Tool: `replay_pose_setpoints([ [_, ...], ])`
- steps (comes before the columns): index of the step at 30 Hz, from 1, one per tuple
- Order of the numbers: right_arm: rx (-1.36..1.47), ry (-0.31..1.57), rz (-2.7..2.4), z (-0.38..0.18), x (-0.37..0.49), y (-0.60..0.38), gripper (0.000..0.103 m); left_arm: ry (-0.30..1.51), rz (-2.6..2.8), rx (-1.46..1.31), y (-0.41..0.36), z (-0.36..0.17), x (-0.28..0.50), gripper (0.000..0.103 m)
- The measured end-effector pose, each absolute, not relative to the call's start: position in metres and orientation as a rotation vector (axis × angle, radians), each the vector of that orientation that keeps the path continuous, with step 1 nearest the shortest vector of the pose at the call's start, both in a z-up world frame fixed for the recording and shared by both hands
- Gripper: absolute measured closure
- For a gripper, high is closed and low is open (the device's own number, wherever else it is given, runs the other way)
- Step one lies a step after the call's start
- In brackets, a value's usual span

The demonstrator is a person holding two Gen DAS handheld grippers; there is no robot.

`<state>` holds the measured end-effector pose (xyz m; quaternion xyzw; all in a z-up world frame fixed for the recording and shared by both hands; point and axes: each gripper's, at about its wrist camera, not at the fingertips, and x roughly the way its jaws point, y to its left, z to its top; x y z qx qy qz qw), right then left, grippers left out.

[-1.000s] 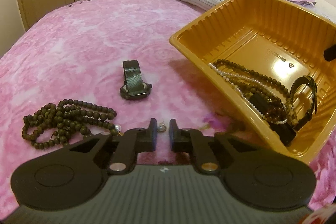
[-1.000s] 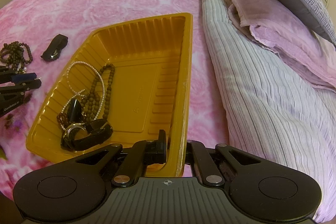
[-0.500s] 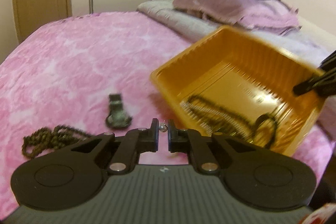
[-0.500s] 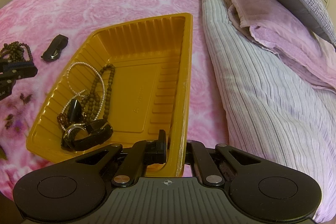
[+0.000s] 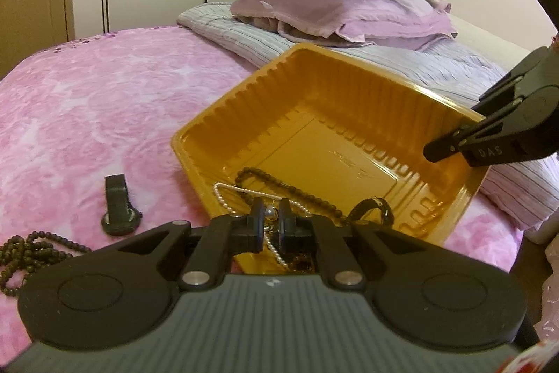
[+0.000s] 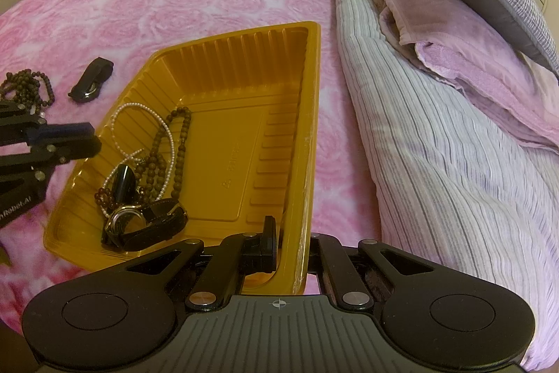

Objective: Organize jewelry
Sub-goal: 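Place the pearl earring in the tray and open the left gripper, then move the left gripper back and grasp the small gold earring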

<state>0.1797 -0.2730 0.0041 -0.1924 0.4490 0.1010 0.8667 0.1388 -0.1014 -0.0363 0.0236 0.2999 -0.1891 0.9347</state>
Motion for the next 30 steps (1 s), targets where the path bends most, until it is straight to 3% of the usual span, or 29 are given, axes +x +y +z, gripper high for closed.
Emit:
replay_pose_setpoints([
  [11, -0.403, 0.94, 0.212, 0.004, 0.18, -0.273, 0.099, 0.61, -0.406, 0.054, -0.112, -0.036, 0.14, 0.096],
  [14, -0.403, 0.94, 0.212, 0.004, 0.18, -0.273, 0.099, 0.62, -0.419, 0.045, -0.112, -0.037, 0.141, 0.08],
  [30, -0.408, 0.937, 0.208, 0.002, 0.178, -0.272, 0.099, 0.669, -0.203, -0.007, -0.028, -0.057, 0.113, 0.08],
])
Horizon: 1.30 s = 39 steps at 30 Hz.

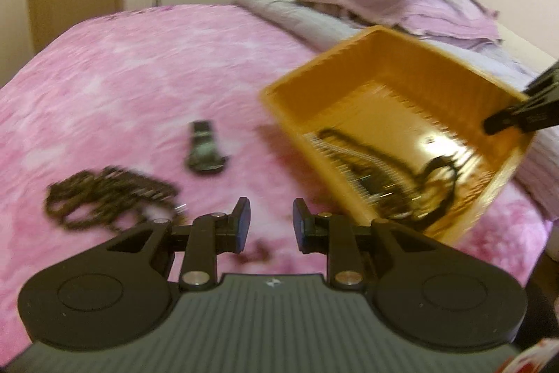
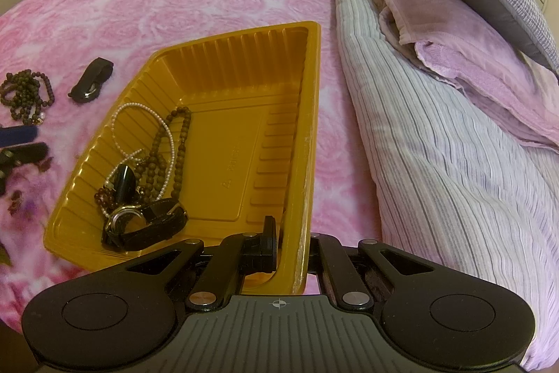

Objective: Organize jewelry
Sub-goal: 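Move the left gripper back and grasp the small gold earring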

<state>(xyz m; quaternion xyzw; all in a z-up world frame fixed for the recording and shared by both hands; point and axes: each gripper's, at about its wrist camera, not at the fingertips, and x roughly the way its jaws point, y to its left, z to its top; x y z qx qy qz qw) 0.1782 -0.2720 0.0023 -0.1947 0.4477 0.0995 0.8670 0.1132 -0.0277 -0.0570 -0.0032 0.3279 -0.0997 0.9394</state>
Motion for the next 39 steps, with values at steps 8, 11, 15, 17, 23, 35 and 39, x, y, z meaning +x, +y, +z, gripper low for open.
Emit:
replay_pose_setpoints([
  [8, -0.409, 0.938, 0.208, 0.003, 0.178, -0.272, 0.099, 0.73, -0.126, -0.017, 0.003, -0.079, 0.122, 0.08],
  [11, -0.409, 0.938, 0.208, 0.003, 0.178, -0.271, 0.099, 0.728, -0.115, -0.015, 0.005, -0.082, 0.126, 0.08],
  [15, -0.409, 0.939, 0.207, 0.003, 0.178, -0.272, 0.099, 0.714, -0.093, 0.004, 0.003, -0.083, 0.132, 0.08],
  [17, -0.41, 0.938, 0.208, 0.003, 0.179, -0.273, 0.099, 0.71, -0.085, 0.008, 0.003, -0.083, 0.135, 0.08],
  [23, -0.409, 0.939, 0.208, 0.003, 0.179, -0.273, 0.099, 0.702, -0.071, 0.046, 0.002, -0.083, 0.146, 0.08],
  [35, -0.409, 0.939, 0.208, 0.003, 0.179, -0.273, 0.099, 0.702, -0.095, 0.125, -0.006, -0.087, 0.147, 0.091],
  [39, -0.409, 0.939, 0.208, 0.003, 0.179, -0.273, 0.099, 0.697, -0.102, 0.119, -0.008, -0.085, 0.143, 0.092],
])
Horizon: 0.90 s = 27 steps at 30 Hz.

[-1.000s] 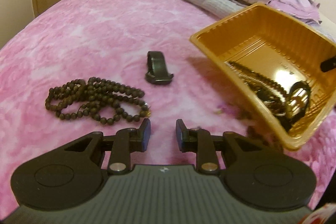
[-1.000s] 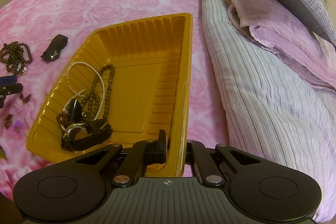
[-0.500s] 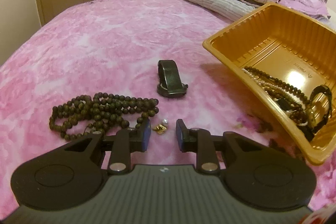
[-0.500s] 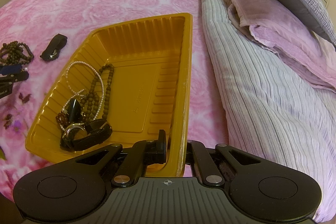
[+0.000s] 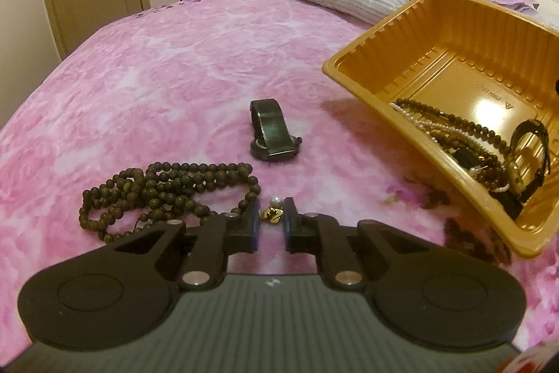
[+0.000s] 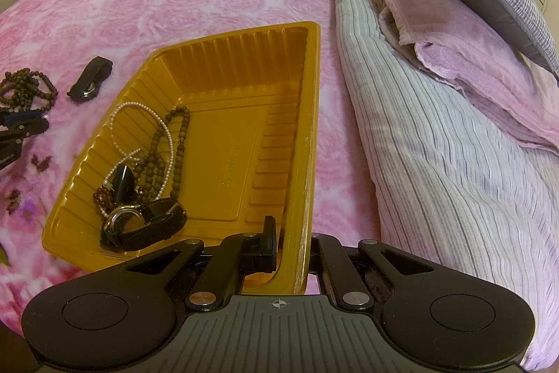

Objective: Organize jewelry
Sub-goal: 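Move the left gripper back and grasp the small gold earring, then place the gold earring in the tray and open the left gripper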

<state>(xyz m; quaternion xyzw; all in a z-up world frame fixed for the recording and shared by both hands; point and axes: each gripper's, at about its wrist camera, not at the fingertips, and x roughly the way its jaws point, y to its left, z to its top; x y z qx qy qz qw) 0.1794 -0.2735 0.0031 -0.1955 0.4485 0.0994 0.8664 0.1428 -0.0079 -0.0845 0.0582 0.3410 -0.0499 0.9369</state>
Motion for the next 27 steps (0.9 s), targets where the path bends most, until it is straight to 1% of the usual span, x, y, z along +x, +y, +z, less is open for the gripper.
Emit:
replay_pose_setpoints([
  [9, -0.41, 0.939, 0.208, 0.003, 0.179, -0.274, 0.099, 0.644, -0.17, 0.06, -0.025, -0.056, 0.132, 0.092],
  [15, -0.41, 0.939, 0.209, 0.003, 0.18, -0.274, 0.099, 0.61, -0.27, 0.04, -0.055, -0.037, 0.129, 0.092],
  [27, -0.409, 0.939, 0.209, 0.003, 0.18, -0.273, 0.099, 0.604, -0.377, 0.06, -0.099, -0.036, 0.133, 0.091],
])
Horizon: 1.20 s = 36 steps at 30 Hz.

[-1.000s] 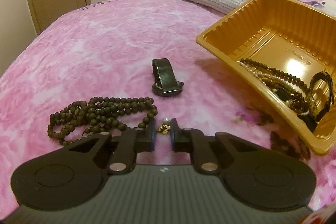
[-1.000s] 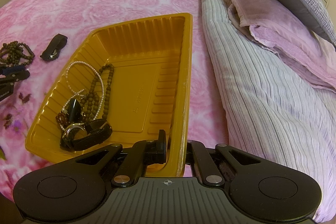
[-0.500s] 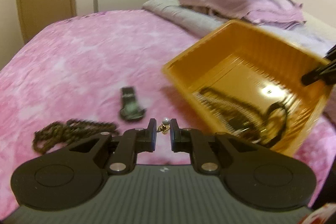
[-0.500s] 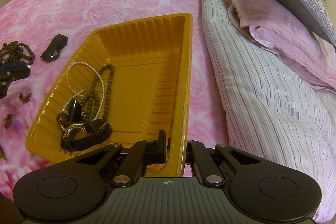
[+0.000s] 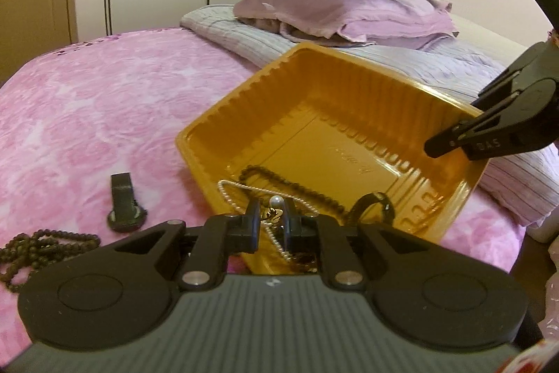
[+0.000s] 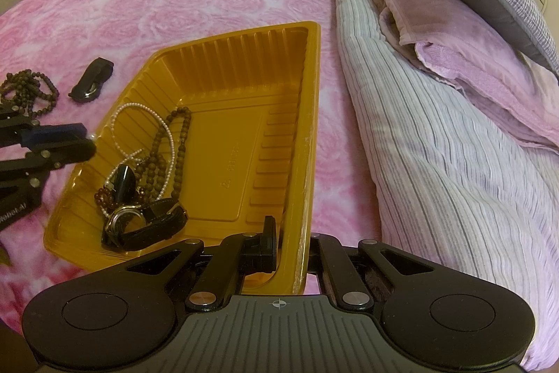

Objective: Organize jewelry
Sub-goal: 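Place the gold earring in the tray and open the left gripper, then grasp the dark brown bead strand with the left gripper and lift it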

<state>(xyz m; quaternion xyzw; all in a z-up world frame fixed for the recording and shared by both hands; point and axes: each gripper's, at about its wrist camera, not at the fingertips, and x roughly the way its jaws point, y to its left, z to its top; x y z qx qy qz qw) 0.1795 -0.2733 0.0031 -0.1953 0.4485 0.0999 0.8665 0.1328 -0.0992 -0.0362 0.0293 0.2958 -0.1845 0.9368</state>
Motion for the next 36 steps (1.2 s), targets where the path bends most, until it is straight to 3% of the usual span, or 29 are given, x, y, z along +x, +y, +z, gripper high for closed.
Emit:
replay_pose_setpoints([
  [18, -0.411, 0.941, 0.21, 0.003, 0.18, -0.274, 0.099, 0.618, -0.413, 0.074, -0.116, -0.04, 0.138, 0.091],
  [19, -0.411, 0.941, 0.21, 0.003, 0.18, -0.274, 0.099, 0.622, -0.415, 0.074, -0.117, -0.041, 0.139, 0.09],
  [20, -0.411, 0.94, 0.21, 0.003, 0.18, -0.274, 0.099, 0.628, -0.416, 0.073, -0.117, -0.041, 0.139, 0.081],
  [21, -0.411, 0.94, 0.21, 0.003, 0.18, -0.274, 0.099, 0.629, -0.414, 0.07, -0.116, -0.042, 0.139, 0.078],
  [36, -0.412, 0.94, 0.21, 0.003, 0.18, -0.273, 0.099, 0.614, -0.284, 0.04, -0.062, -0.039, 0.123, 0.078],
])
